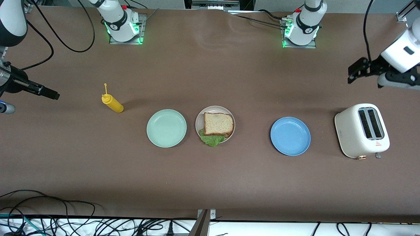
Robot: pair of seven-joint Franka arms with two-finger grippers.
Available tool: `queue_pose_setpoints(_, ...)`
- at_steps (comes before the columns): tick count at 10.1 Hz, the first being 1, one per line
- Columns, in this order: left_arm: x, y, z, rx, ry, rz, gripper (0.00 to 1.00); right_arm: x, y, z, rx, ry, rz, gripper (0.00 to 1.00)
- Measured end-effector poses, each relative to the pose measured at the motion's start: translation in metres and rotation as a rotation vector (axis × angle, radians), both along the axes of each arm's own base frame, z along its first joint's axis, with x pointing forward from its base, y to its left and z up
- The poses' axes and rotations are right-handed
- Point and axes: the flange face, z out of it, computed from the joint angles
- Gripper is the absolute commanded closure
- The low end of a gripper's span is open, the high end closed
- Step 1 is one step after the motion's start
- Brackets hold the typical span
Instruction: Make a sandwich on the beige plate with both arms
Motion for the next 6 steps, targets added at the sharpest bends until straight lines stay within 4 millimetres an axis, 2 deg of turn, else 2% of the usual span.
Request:
queue_pose_setpoints(3,-0.018,0.02,0.013,0.003,0.032,0.044,0.0,0.0,0.0,0.0,0.0,0.0,0.0,0.0)
queue_pose_setpoints(6,-0.021,0.014,0.017,0.007,0.024,0.079,0.0,0.0,0.0,0.0,0.0,0.0,0.0,0.0)
